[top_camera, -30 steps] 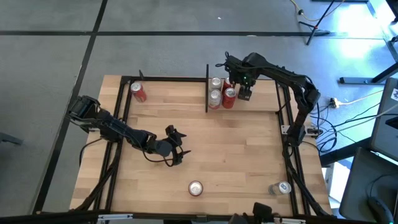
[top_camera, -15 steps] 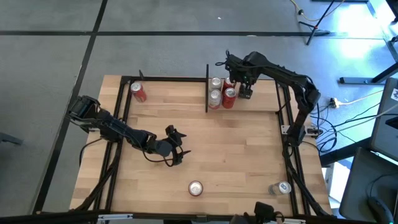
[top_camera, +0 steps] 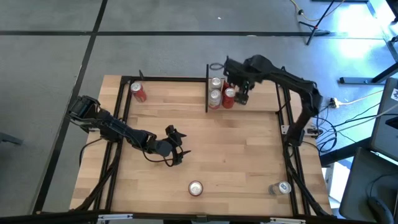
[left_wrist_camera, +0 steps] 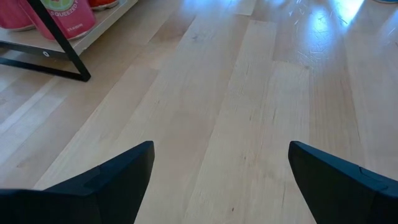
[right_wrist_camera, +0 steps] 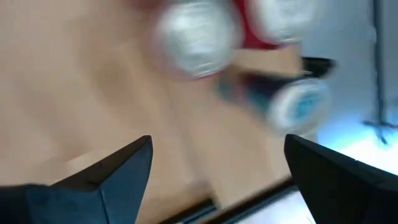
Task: Place canned beverage on shelf
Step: Put the blue soda can on the shelf aligned with the other blue soda can
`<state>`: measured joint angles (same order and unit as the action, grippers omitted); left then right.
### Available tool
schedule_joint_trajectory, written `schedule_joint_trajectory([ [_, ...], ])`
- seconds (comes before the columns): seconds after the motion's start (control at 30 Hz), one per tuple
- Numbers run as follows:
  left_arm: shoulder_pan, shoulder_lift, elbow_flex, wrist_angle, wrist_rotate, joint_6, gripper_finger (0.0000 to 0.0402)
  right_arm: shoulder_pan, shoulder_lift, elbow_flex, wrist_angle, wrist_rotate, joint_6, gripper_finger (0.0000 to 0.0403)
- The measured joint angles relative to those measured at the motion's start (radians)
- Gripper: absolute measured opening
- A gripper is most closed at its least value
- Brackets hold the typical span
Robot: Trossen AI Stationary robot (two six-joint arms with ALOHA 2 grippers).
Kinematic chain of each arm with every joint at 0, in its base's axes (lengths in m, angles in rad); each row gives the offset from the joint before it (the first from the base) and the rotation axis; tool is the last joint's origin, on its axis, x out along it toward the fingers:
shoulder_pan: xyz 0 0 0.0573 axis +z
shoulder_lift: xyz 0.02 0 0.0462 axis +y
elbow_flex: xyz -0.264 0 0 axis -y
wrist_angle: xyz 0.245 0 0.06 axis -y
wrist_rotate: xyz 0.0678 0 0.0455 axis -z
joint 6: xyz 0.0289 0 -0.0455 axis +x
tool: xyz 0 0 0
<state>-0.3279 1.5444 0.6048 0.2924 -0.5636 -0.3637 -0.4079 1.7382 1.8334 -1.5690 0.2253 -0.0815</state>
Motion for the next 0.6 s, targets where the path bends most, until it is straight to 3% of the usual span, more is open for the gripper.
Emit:
schedule_joint_trajectory([
  [0.33,-0.002,0.000,0.000,0.010,0.000,0.000,0.0361,0.371,-0.318,-0.311,-0.002,-0.077,0.366,0.0349],
  [0.6,-0.003,0.000,0.000,0.048,0.000,0.000,0.0361,0.647,-0.499,-0.518,-0.004,-0.313,0.867,0.0349],
])
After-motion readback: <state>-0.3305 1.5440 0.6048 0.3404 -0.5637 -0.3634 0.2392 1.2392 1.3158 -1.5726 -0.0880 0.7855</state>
